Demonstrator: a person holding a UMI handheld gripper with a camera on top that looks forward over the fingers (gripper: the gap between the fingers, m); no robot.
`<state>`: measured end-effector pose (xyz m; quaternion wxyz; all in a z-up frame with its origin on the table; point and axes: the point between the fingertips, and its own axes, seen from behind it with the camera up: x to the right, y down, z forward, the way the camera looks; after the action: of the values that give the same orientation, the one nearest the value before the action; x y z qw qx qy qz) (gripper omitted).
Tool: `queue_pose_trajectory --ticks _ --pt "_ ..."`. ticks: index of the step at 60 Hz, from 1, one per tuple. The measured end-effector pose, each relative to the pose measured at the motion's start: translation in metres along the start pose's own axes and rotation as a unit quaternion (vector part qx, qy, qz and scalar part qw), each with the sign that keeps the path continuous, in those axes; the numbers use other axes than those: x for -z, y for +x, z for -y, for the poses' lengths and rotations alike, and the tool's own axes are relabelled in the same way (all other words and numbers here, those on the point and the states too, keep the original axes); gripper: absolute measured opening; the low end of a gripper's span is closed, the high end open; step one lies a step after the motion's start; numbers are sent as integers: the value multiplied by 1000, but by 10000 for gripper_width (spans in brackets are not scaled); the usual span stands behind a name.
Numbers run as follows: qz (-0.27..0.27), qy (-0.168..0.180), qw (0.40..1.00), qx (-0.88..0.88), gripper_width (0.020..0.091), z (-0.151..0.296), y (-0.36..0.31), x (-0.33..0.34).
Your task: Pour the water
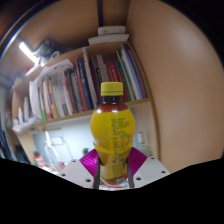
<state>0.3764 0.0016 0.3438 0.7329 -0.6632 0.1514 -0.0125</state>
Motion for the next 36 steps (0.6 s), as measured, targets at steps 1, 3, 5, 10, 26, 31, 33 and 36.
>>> queue_pose_trajectory --ticks 1,3,5,10,26,31,33,36 --pt "-9 3 1000 15 401 -3 11 0" --pt "-22 4 999 42 435 -16 32 0" --pt "-24 1 998 62 438 -44 61 -2" --pt "-53 -88 992 78 451 -132 99 8" --pt "-62 -164 980 91 470 -268 126 32" --pt "-68 -158 982 77 465 -271 126 33" --pt "-69 -161 982 73 478 -270 128 33" --pt "-72 -169 980 73 516 -272 127 33"
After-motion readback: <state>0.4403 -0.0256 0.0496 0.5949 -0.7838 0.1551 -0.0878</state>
